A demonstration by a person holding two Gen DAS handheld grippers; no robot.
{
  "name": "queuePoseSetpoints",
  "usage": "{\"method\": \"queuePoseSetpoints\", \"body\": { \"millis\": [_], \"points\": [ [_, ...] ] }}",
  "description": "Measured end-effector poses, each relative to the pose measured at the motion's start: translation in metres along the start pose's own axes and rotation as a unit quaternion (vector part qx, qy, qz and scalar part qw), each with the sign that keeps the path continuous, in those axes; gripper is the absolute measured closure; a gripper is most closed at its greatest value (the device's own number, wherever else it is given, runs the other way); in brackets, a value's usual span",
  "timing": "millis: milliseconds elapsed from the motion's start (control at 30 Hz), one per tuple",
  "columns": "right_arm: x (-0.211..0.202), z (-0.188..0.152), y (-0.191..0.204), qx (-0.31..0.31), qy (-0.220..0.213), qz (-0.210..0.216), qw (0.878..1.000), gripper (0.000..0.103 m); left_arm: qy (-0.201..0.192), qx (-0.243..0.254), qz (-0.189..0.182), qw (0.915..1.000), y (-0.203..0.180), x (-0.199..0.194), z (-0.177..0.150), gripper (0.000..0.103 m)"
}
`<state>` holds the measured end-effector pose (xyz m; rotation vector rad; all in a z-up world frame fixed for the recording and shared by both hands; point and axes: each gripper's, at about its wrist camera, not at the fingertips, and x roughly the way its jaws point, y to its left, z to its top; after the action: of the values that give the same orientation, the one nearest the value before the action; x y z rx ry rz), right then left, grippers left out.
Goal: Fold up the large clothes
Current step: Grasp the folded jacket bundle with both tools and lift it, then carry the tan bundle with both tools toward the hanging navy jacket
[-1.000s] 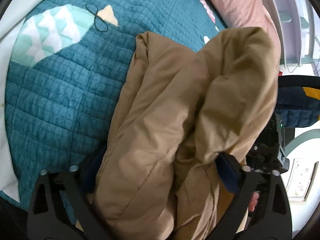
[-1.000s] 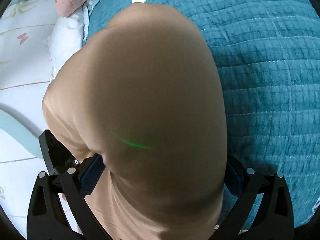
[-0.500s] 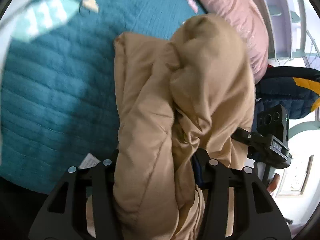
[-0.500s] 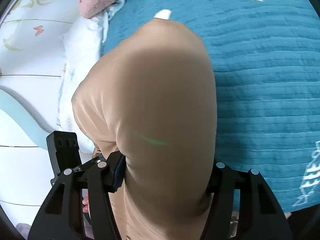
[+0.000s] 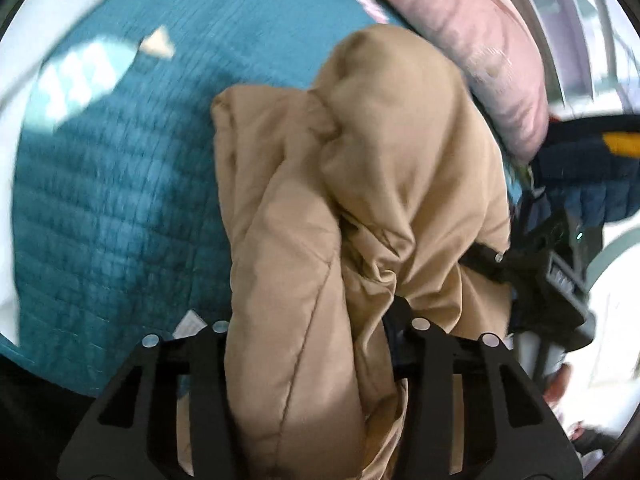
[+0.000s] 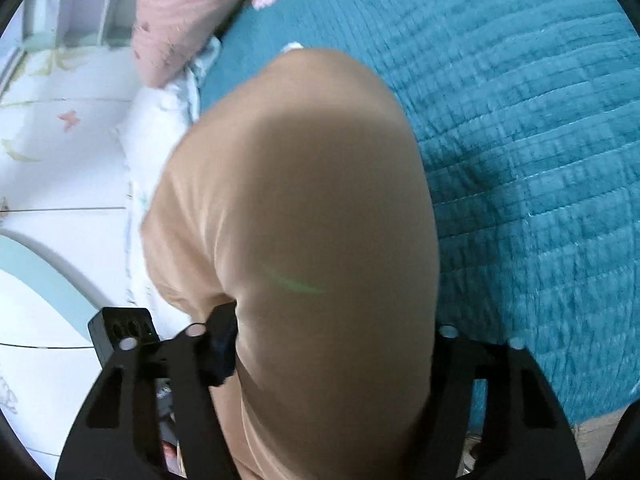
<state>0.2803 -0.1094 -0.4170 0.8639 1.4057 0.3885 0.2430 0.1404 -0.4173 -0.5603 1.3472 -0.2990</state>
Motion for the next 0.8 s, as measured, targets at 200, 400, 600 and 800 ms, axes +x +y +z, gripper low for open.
{"method": "queuePoseSetpoints", "body": {
  "millis": [200, 400, 600, 800],
  "points": [
    [-0.024, -0.004, 0.006, -0.015, -0.018, 0.006, 1.0, 0.05, -0.001, 0.003, -0.001, 1.0, -0.024, -0.003, 0.004, 0.062],
    [-0.065, -0.015, 0.01, -0.045, -0.06, 0.014, 0.997, 0.05, -0.005, 0.032, -0.005, 0.9995, -0.072, -0.01, 0.001, 0.062],
    [-0.099, -0.012, 0.004, -0.048, -0.084, 0.007, 0.995, 0.05, 0.013, 0.065, 0.01, 0.9978, -0.128, 0.008, 0.004, 0.062],
    [-0.144, -0.013, -0.017, -0.039, -0.11, 0.008, 0.993, 0.05, 0.027, 0.105, 0.012, 0.994, -0.192, 0.027, 0.002, 0.062]
  ]
}}
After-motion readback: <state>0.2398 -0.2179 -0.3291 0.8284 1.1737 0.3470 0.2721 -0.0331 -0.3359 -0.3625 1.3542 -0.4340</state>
